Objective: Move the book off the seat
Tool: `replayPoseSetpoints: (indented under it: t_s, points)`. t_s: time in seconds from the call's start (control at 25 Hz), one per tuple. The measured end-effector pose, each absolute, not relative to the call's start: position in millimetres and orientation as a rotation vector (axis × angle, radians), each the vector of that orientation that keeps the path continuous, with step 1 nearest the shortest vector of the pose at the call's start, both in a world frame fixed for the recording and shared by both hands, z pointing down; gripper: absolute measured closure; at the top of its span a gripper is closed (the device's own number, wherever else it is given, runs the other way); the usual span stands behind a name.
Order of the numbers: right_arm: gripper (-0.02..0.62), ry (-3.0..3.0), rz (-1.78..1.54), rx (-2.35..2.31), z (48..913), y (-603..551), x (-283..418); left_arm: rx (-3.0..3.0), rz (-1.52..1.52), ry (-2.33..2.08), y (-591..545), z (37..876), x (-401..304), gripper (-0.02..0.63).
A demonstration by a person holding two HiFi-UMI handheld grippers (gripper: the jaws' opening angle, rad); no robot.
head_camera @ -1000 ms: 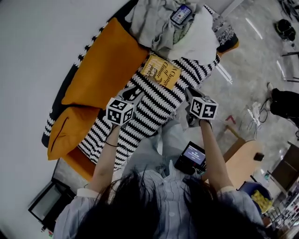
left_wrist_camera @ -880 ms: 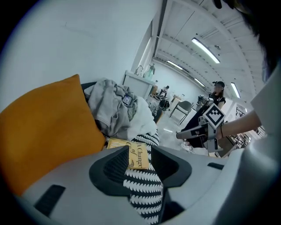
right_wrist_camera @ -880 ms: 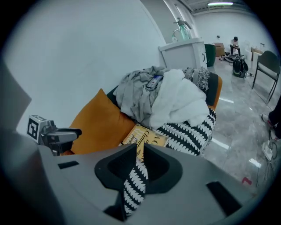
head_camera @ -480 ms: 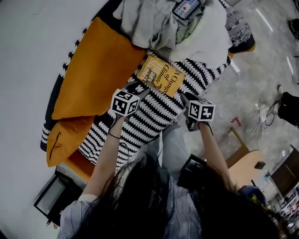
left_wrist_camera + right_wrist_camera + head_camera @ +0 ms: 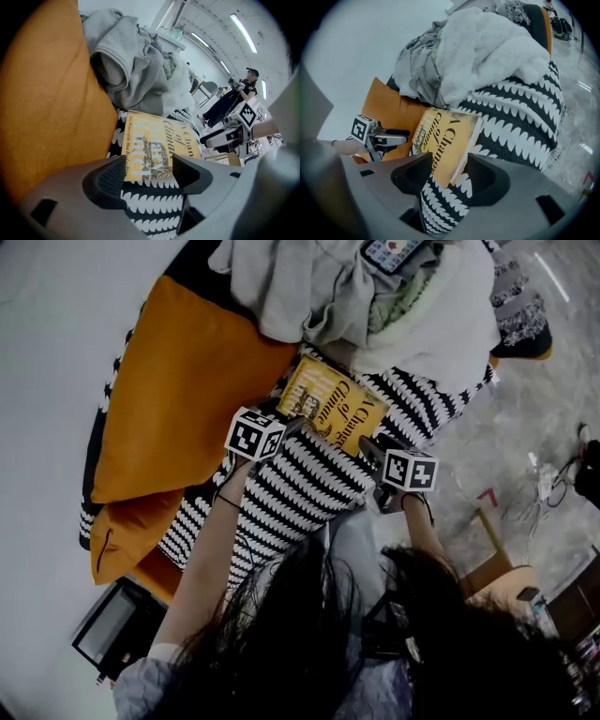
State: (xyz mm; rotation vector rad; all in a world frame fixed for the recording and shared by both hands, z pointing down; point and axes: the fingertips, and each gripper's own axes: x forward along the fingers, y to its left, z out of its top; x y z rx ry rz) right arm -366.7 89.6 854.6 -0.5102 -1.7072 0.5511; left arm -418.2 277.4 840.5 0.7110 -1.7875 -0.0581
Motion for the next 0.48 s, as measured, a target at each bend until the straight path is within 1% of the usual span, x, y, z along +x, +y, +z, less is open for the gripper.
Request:
replayPoseSetpoints:
  t_s: [0.2,0.48]
  points:
    - [0.341,-1.663,0.589,-0.5,877.6,94.2,-369.1,0.695,-0.05,-1.749,278.5,870.0,-435.8,0.264]
    - [0.334,-1.665,0.617,-0.397,902.8,100.5,-370.5,0.736,-0.074,-1.658,271.2,900.8,-423.7,0.256]
